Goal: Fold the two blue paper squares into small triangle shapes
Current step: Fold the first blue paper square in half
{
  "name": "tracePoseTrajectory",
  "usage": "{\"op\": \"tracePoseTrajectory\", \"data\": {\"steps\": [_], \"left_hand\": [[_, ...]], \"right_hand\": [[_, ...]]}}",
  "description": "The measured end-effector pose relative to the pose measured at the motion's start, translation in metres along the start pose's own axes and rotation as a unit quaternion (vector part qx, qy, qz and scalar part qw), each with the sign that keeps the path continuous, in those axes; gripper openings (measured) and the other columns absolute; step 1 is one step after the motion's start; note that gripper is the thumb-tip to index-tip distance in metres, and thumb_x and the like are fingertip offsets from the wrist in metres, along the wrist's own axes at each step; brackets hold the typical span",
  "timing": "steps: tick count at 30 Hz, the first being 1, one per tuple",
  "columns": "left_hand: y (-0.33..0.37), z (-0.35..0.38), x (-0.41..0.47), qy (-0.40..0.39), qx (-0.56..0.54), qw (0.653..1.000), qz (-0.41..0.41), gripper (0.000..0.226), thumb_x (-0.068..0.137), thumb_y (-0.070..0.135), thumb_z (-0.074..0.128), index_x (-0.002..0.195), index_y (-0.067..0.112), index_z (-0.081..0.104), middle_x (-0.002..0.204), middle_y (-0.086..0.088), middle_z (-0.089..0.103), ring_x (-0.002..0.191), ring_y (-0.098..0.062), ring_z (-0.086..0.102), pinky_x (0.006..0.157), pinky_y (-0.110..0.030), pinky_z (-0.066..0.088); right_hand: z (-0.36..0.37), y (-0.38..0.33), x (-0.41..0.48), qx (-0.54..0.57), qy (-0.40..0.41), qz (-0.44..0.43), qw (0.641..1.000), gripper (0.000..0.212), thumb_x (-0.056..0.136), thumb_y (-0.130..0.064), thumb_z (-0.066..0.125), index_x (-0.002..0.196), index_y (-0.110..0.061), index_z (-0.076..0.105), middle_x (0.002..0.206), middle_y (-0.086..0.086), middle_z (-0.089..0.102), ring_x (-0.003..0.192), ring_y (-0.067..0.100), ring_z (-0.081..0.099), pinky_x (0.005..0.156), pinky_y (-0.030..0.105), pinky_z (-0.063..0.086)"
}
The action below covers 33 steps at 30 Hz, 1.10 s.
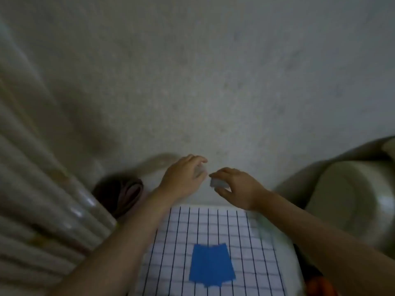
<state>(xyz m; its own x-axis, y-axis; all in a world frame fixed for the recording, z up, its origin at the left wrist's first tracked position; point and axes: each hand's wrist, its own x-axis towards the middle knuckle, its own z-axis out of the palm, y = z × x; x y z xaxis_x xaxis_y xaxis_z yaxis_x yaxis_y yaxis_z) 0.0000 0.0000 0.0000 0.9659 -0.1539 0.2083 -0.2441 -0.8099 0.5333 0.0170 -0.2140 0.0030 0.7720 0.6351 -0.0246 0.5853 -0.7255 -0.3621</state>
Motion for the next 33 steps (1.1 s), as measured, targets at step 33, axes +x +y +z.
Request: {"op": "tracePoseTrajectory", "data": {"steps": [33], "left_hand": [[-0.267,0.386,-0.162,0.028,0.057,0.998,0.006,0.035,0.085,0.042,0.071,0.116,0.028,0.063,0.118,0.008,0.051,0.115,-0.012,0.038,0.1,-0.026,0.024]], "right_hand": [[0.445,0.187,-0.056,-0.079,0.065,-0.017,0.995,0.063,0.088,-0.063,0.052,0.141,-0.031,0.046,0.146,-0.004,0.042,0.133,0.014,0.037,0.111,0.031,0.026]]}}
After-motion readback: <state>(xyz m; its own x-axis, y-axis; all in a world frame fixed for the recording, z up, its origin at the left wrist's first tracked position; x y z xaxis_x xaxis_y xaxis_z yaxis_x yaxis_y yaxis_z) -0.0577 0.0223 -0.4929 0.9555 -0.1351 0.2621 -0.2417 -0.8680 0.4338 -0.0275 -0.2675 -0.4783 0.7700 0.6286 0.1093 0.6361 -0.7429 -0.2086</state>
